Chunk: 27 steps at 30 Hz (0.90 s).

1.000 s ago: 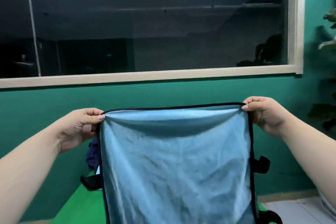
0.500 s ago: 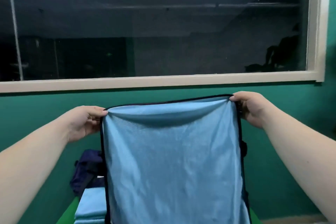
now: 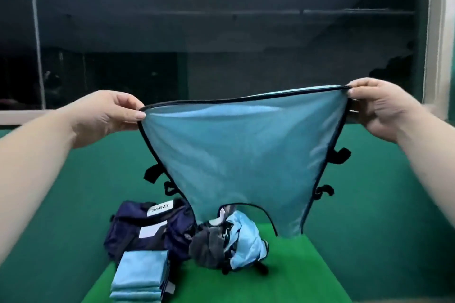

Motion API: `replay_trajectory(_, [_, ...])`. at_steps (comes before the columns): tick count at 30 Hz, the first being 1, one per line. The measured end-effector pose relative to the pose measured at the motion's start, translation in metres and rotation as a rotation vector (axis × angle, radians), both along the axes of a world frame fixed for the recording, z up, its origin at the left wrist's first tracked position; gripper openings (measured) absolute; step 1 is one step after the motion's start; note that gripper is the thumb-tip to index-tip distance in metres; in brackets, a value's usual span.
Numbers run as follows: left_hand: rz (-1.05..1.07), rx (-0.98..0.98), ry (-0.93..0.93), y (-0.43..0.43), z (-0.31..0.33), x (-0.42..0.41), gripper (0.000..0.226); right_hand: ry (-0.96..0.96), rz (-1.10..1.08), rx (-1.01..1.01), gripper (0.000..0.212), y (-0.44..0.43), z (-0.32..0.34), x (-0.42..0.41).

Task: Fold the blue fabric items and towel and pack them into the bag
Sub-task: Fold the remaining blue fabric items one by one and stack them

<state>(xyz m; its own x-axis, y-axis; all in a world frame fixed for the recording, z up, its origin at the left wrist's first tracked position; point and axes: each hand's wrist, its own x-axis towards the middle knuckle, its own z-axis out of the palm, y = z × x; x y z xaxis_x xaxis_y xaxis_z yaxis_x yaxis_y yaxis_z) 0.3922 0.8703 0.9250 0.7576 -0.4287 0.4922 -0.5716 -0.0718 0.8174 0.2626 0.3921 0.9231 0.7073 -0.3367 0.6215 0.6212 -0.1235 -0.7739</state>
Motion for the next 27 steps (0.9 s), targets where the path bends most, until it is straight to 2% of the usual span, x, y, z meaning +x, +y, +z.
replay_trajectory(3, [0.082,0.176,0.017,0.008,-0.072,-0.015,0.074,0.128,0.077,-0.012,0.021,-0.002,-0.08,-0.03])
replay_trajectory(4, [0.1,0.233,0.036,0.008,-0.101,-0.02,0.077,0.192,0.091,-0.004,0.027,-0.002,-0.109,-0.039])
replay_trajectory(6, [0.085,0.326,0.135,0.011,-0.163,-0.032,0.075,0.333,0.078,0.023,0.052,-0.006,-0.171,-0.052])
replay_trajectory(10, [0.06,0.528,0.284,0.015,-0.274,-0.064,0.021,0.541,0.064,0.094,0.064,0.005,-0.278,-0.079])
replay_trajectory(13, [0.02,0.629,0.372,0.023,-0.329,-0.08,0.016,0.661,0.092,0.102,0.066,0.017,-0.327,-0.101])
replay_trajectory(16, [-0.01,0.657,0.423,0.031,-0.352,-0.089,0.013,0.752,0.138,0.113,0.068,0.02,-0.355,-0.114])
replay_trajectory(20, [-0.05,0.647,0.465,0.032,-0.366,-0.091,0.016,0.841,0.15,0.118,0.021,0.023,-0.374,-0.113])
replay_trajectory(21, [-0.052,0.643,0.476,0.031,-0.369,-0.09,0.019,0.851,0.138,0.127,0.017,0.023,-0.378,-0.11])
replay_trajectory(24, [-0.031,0.567,0.517,0.031,-0.373,-0.079,0.037,0.858,0.114,0.162,0.019,0.019,-0.389,-0.097])
replay_trajectory(27, [0.036,0.495,0.521,0.024,-0.374,-0.059,0.024,0.857,0.051,0.177,0.02,0.011,-0.396,-0.072])
